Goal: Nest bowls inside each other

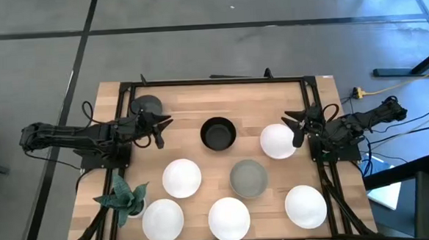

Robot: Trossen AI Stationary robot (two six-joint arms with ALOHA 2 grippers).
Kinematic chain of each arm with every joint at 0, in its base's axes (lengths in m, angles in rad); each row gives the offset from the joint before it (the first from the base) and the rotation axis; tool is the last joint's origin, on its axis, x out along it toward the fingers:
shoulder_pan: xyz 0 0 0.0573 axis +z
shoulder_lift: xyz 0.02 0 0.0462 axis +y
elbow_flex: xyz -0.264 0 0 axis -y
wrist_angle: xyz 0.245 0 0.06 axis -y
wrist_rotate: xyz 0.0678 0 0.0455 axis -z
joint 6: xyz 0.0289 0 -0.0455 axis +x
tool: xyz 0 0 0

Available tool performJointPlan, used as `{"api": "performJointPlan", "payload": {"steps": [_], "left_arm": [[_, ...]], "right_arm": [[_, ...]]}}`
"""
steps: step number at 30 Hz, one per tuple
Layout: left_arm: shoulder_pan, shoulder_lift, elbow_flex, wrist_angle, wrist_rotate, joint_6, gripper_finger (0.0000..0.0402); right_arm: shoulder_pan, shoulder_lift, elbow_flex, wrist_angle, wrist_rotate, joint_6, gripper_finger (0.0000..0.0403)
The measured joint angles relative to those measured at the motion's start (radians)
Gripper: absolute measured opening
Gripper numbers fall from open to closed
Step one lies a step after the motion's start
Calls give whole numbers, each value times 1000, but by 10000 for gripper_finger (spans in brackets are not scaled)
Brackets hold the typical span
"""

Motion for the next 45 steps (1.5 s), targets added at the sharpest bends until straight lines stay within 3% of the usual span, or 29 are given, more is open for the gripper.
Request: {"api": "performJointPlan", "payload": {"steps": [14, 28, 36, 45], "left_arm": [[0, 0, 0, 0, 0, 0, 66], [0, 0, 0, 0, 0, 0, 66], [0, 0, 0, 0, 0, 0, 66], [0, 0, 0, 0, 0, 0, 66]], "right_arm": [[0, 0, 0, 75, 96, -187, 153], [0, 21, 48, 24, -77, -149, 153], [-1, 161, 171, -247, -136, 79, 153], [-107, 340, 325, -652, -318, 575, 153]]}}
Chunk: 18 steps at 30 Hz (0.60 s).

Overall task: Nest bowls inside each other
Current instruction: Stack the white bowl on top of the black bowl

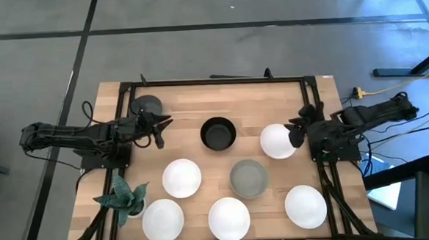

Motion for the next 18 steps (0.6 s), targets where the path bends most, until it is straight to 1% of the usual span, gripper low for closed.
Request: {"api": "performJointPlan", "payload": {"steps": [7, 12, 15, 18], "left_arm": [[0, 0, 0, 0, 0, 0, 66], [0, 0, 0, 0, 0, 0, 66], [0, 0, 0, 0, 0, 0, 66], [0, 0, 0, 0, 0, 0, 66]], "right_arm": [[-61, 76, 2, -72, -132, 166, 153], [-98, 146, 2, -192, -257, 273, 153], [-107, 192, 2, -231, -279, 282, 153], [-110, 235, 2, -224, -285, 268, 153]]}}
